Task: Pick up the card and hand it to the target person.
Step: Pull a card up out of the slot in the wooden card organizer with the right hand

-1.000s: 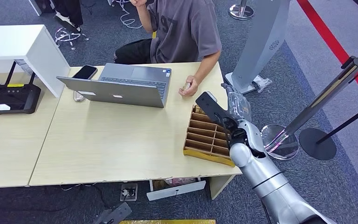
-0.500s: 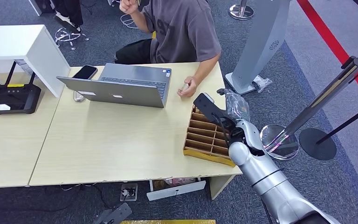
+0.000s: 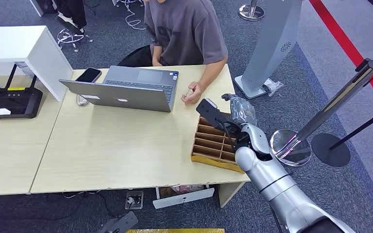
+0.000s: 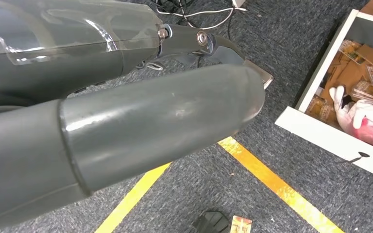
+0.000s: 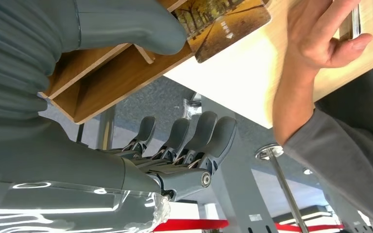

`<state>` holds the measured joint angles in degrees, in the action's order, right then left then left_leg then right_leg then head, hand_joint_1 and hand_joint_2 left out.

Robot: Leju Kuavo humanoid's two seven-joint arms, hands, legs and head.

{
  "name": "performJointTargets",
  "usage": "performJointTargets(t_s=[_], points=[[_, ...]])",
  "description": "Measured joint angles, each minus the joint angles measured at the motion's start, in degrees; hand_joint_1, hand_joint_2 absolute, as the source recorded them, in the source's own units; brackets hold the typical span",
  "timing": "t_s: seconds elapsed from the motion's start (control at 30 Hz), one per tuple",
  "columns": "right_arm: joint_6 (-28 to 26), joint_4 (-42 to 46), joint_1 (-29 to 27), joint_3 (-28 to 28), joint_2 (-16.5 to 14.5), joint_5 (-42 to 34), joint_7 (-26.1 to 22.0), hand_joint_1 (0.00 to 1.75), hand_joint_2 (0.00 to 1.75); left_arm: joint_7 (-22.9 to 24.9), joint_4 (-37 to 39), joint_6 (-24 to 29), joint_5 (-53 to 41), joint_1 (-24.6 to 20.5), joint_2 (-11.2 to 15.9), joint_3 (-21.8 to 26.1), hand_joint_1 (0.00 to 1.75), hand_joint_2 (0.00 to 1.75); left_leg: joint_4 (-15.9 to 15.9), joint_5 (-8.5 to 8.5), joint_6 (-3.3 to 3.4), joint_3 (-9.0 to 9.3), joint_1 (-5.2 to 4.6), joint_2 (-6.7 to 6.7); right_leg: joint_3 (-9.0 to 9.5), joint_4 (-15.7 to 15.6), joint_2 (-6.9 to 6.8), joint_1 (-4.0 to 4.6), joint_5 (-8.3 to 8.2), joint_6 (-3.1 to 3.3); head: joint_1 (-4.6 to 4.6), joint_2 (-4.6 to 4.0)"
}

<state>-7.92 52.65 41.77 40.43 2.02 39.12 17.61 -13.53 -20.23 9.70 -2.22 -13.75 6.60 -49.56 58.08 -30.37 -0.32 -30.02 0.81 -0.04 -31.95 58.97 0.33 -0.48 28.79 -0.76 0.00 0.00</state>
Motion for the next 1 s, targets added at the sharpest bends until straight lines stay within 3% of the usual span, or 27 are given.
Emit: performJointTargets(t_s=[0.63, 1.0], points=[[3.41, -2.26, 0.74, 1.41, -0.23, 2.48, 0.22, 0.79, 1.75, -0.20, 0.13, -0.69, -1.55, -0.02, -0.14, 1.45, 0.00, 0.00, 0.13, -0.10, -0.02, -0.07, 0.01, -0.11, -0.03, 0.13, -0.09, 0.00, 0.13, -0.02, 0.00, 0.00], [2.04, -0.97, 0.06, 0.07, 0.07, 2.65, 0.12, 0.82, 1.75, -0.11, 0.25, -0.74, -2.25, 0.11, -0.25, 2.13, 0.00, 0.00, 0.17, -0.13, -0.01, -0.08, 0.00, -0.15, -0.04, 0.17, -0.12, 0.00, 0.17, -0.03, 0.00, 0.00]])
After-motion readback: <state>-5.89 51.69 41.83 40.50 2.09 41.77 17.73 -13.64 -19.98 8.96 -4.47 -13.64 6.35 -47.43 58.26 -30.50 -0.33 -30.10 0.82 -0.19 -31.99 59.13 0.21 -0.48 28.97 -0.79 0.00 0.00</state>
